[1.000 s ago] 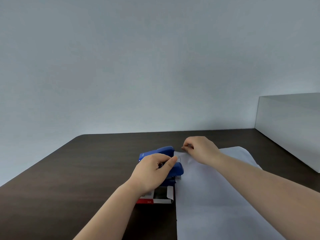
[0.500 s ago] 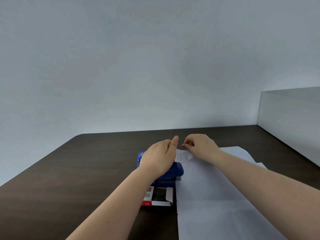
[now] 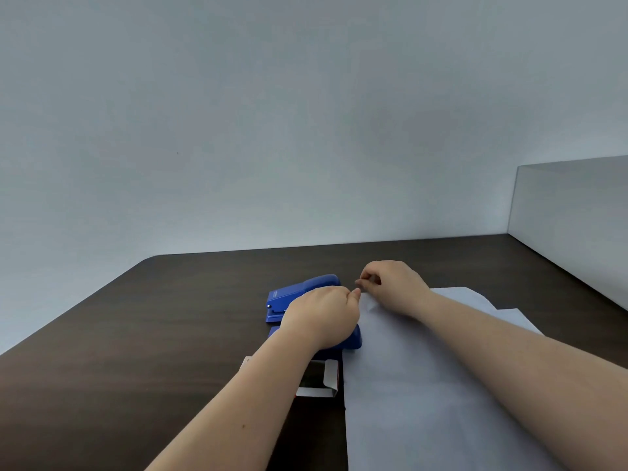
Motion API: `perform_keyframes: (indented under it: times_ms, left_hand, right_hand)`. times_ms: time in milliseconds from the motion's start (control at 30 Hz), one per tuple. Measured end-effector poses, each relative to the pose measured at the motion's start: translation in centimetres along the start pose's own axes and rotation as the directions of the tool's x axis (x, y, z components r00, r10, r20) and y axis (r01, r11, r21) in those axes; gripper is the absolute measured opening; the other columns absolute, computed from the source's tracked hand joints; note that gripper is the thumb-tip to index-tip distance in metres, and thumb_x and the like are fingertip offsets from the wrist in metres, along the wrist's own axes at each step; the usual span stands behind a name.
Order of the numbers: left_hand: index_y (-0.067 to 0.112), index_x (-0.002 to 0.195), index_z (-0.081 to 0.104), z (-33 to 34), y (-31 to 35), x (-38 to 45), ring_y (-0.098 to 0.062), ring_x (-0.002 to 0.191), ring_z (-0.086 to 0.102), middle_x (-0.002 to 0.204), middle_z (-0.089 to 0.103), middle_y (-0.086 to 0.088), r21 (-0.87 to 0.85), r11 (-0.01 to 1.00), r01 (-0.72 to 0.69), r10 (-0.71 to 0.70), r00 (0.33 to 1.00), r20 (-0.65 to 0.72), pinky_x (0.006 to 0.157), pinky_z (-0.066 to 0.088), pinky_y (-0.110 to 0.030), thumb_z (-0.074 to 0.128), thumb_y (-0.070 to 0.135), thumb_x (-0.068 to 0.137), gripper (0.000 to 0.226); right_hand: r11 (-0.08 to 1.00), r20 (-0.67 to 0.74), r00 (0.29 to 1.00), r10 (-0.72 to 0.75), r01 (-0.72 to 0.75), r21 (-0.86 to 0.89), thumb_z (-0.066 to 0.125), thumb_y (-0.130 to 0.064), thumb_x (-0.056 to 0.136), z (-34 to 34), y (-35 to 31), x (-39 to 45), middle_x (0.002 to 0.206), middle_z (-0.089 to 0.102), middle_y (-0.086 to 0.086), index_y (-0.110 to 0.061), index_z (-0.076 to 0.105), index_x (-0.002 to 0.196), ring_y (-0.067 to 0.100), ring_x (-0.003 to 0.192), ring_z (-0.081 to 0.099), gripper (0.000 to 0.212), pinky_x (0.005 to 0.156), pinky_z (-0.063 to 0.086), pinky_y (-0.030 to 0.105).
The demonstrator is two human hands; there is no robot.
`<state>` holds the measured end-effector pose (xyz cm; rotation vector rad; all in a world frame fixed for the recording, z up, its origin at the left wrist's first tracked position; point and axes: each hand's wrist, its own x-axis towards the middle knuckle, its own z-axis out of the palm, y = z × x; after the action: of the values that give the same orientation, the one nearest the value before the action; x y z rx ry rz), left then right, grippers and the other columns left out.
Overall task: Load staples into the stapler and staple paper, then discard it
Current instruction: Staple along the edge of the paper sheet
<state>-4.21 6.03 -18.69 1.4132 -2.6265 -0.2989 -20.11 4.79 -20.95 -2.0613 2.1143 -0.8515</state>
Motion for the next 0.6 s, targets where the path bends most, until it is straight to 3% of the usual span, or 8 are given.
perform_keyframes:
  times_ms: [167,267,433,533,600]
  left_hand:
    - [0.003,0.134,0.041,0.4,0.0,-0.2,-0.029,0.118,0.052,0.129,0.053,-0.012,0.156,0.987,-0.032,0.037,0.999,-0.030,0.095,0.047,-0.040,0.027,0.007,0.100,0.036]
    - [0.000,0.123,0.046,0.3,0.4,-0.4,-0.031,0.113,0.055,0.124,0.056,-0.015,0.233,0.972,0.007,-0.017,0.999,0.044,0.095,0.048,-0.044,0.035,0.004,0.097,0.028]
    - [0.005,0.111,0.058,0.0,0.6,-0.2,-0.031,0.105,0.059,0.103,0.060,-0.011,0.334,0.942,0.028,-0.021,0.999,-0.025,0.081,0.045,-0.041,0.030,0.024,0.098,0.036]
    - [0.003,0.116,0.054,0.2,1.0,-0.4,-0.030,0.101,0.058,0.100,0.056,-0.011,0.374,0.927,-0.014,-0.018,0.997,0.081,0.073,0.043,-0.041,0.036,0.007,0.096,0.027]
    - [0.005,0.114,0.053,0.3,0.6,0.2,-0.028,0.094,0.055,0.100,0.055,-0.010,0.312,0.950,0.013,-0.041,0.996,0.083,0.070,0.041,-0.041,0.036,0.005,0.095,0.026]
  right_hand:
    - [1.000,-0.009,1.000,0.008,-0.008,0.026,0.054,-0.036,0.092,0.6,0.4,-0.3,0.079,0.059,-0.004,-0.015,0.067,0.090,0.016,0.077,0.052,0.025,0.064,0.038,0.027]
    - [1.000,-0.005,1.000,-0.007,0.007,0.017,0.053,-0.036,0.092,0.7,0.3,-0.4,0.077,0.057,-0.004,-0.015,0.066,0.088,0.015,0.075,0.051,0.025,0.065,0.037,0.026]
    - [1.000,0.005,1.000,-0.019,0.019,0.018,0.053,-0.037,0.092,0.9,0.5,-0.3,0.072,0.054,-0.007,-0.017,0.065,0.086,0.015,0.074,0.051,0.024,0.063,0.037,0.026]
    - [1.000,0.020,0.999,-0.029,0.029,0.007,0.053,-0.037,0.093,0.8,0.3,-0.4,0.071,0.053,-0.009,-0.021,0.061,0.082,0.016,0.075,0.052,0.021,0.063,0.037,0.026]
    - [0.999,0.030,0.999,-0.038,0.038,0.000,0.052,-0.038,0.093,0.8,0.2,-0.4,0.077,0.057,-0.006,-0.018,0.064,0.088,0.016,0.078,0.053,0.023,0.065,0.039,0.026]
